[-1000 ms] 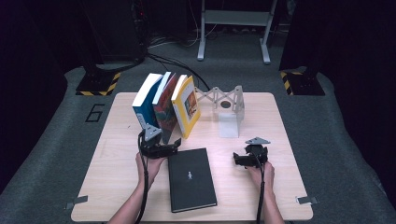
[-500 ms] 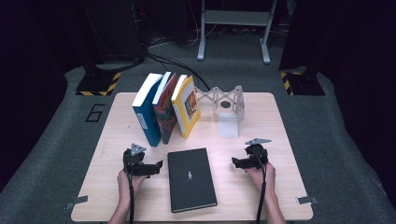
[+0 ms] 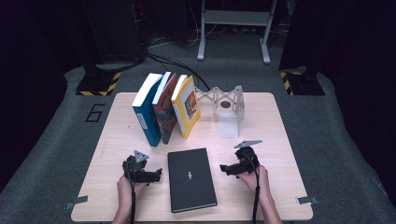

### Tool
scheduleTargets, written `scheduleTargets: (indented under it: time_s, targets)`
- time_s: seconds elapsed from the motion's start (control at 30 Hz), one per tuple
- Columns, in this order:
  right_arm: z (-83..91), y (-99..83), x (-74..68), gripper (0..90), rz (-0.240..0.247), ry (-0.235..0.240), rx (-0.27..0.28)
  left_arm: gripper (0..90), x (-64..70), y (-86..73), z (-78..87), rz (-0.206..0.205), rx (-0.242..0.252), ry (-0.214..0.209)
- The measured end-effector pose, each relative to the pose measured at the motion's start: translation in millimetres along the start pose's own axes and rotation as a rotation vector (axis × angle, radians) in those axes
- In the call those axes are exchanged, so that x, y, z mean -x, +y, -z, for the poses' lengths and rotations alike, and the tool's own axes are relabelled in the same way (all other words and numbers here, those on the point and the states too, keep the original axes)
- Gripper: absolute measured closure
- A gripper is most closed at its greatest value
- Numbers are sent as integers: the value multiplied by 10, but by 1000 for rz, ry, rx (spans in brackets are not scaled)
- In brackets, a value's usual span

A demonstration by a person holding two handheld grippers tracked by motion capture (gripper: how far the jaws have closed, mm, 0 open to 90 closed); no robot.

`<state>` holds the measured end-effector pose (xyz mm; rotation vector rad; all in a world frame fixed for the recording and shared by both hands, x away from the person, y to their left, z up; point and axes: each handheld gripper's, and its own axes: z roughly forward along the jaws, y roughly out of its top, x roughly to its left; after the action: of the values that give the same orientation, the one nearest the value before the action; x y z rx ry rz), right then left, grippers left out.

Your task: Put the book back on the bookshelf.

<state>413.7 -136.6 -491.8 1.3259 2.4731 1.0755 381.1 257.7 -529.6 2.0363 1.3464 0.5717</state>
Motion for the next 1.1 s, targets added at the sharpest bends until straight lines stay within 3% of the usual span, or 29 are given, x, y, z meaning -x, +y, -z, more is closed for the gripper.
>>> scheduleTargets:
  time_s: [0.07,0.3,0.37,0.63,0.87,1.1]
  targets:
    - [3,15,-56,33,-1,20,-10,0,19,-28,-5,25,29,4]
    - [-73,117,-251,33,47,70,-24,0,34,-44,14,39,26,16]
    - [-103,148,-302,33,42,90,-26,0,39,-49,13,46,31,23]
    - [-273,248,-475,43,78,123,-59,0,41,-64,29,53,31,40]
    - [-410,331,-538,62,79,182,-88,0,47,-66,27,61,34,40]
    - [-479,393,-564,82,85,205,-107,0,47,-66,27,61,33,40]
